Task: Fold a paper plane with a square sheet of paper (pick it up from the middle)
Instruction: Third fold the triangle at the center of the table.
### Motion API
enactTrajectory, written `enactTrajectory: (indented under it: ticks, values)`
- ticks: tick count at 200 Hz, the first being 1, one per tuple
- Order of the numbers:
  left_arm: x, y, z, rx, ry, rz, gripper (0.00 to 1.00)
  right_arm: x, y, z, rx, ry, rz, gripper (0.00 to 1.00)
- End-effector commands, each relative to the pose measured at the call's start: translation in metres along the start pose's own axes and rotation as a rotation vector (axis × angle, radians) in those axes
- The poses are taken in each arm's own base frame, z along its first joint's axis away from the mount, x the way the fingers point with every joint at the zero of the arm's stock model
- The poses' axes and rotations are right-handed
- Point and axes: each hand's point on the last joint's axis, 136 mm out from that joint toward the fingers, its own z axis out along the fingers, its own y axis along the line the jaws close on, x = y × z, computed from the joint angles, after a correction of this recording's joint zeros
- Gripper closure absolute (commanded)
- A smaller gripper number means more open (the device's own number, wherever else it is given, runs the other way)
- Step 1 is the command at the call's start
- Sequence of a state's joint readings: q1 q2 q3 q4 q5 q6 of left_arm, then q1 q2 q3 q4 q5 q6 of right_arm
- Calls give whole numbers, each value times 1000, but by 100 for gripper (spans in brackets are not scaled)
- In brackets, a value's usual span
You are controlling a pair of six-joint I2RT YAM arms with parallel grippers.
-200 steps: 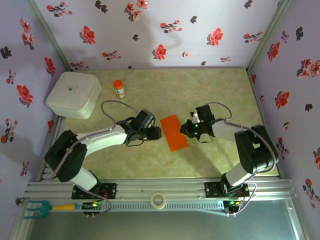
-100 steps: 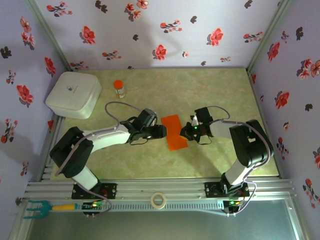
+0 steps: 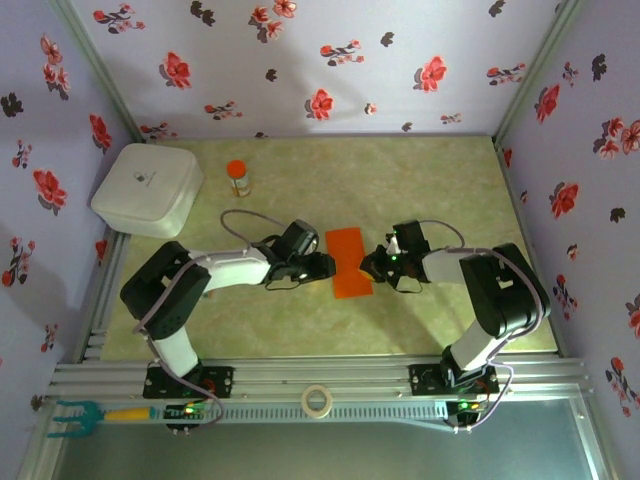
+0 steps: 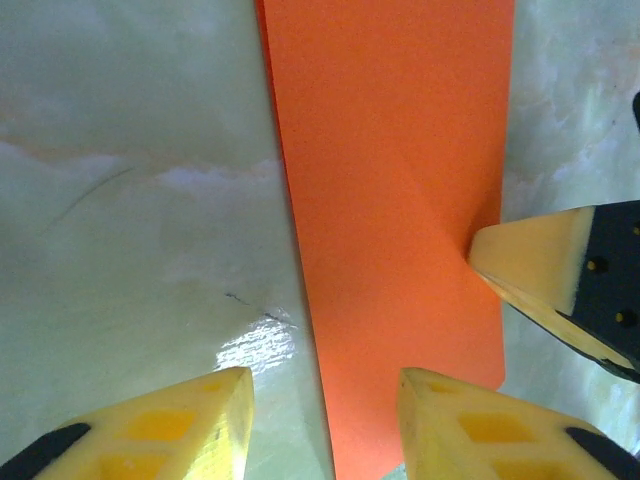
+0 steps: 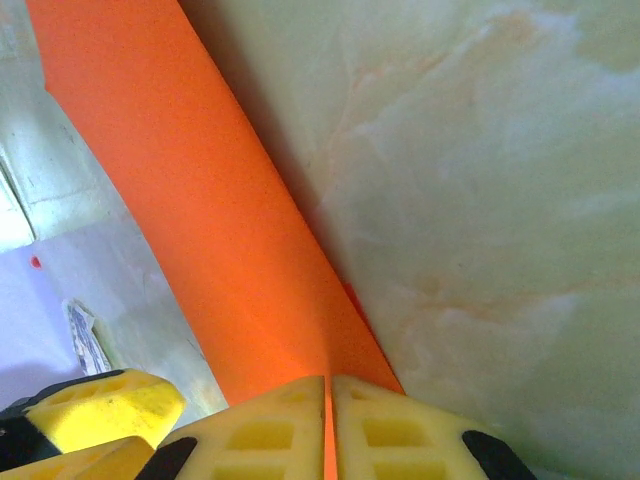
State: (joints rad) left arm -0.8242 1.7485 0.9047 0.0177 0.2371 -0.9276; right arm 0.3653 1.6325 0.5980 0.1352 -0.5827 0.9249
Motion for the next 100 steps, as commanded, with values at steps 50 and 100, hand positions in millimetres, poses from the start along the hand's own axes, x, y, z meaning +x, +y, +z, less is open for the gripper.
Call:
enactTrajectory:
  ticks: [50, 100]
  values:
    - [-7, -11, 14, 69, 15, -45, 63, 13, -43, 2, 141, 18, 83, 90]
    - [-6, -8, 21, 73, 27, -63, 64, 14, -46, 3, 147, 18, 86, 91]
